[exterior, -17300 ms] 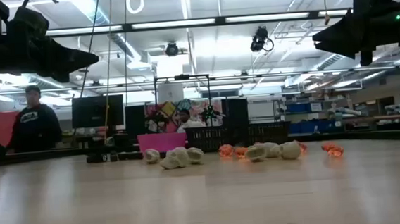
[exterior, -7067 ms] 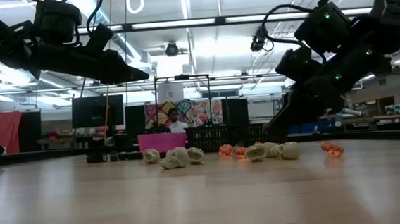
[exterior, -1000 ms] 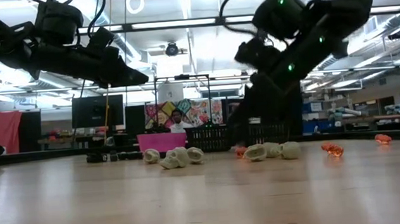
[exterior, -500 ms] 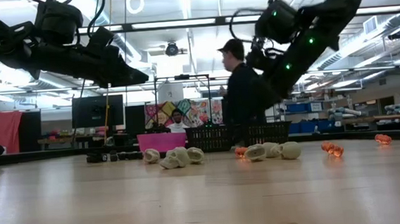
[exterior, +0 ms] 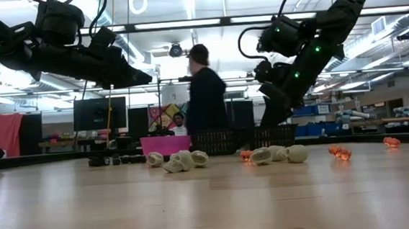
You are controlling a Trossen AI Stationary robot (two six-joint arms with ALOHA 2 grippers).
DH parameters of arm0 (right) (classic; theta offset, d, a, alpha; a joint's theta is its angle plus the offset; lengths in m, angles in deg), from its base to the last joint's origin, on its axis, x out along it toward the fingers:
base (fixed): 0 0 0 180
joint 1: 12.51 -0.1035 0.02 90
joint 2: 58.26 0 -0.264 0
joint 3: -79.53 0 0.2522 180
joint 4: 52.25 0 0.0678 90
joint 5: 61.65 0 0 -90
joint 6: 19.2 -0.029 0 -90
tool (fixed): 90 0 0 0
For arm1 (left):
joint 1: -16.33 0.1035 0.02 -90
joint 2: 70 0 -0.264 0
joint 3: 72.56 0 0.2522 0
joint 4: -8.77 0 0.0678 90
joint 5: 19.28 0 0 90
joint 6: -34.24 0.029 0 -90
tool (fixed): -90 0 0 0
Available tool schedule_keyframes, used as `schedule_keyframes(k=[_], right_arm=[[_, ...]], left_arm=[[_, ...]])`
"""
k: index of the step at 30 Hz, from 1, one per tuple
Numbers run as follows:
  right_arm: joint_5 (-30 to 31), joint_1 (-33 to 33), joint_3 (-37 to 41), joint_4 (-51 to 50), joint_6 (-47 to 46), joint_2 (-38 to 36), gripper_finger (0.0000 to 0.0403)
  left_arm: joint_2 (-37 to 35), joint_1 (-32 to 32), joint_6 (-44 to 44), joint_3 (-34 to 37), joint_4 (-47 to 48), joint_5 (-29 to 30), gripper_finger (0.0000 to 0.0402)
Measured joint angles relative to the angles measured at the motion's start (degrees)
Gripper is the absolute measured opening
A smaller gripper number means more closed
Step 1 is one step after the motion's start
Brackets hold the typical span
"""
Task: Sort Halloween decoration
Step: Put the orange pumpkin toy into the right black bin
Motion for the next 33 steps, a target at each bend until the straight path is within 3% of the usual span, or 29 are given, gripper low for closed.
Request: schedule_keyframes(k=[11,16,20,26,33], right_arm=[[-1.3,0.0,0.0,-0.5,1.0,-0.4,0.0143],[6.0,-2.0,-0.1,-2.4,3.0,-7.8,0.0156],[9.8,-3.5,-0.1,-12.3,0.0,-14.5,0.0156],[8.7,-5.8,-0.1,-30.0,-9.2,-20.2,0.0176],[5.0,-6.8,-0.1,-39.3,-17.9,-21.6,0.0212]], left_arm=[[0.0,0.0,0.0,0.0,0.4,0.0,0.0189],[0.0,0.0,0.0,0.0,1.0,0.0,0.0189],[0.0,0.0,0.0,0.0,1.4,0.0,0.0189],[0.0,0.0,-0.1,0.0,1.6,0.0,0.0189],[0.0,0.0,-0.1,0.0,1.5,0.0,0.0189]])
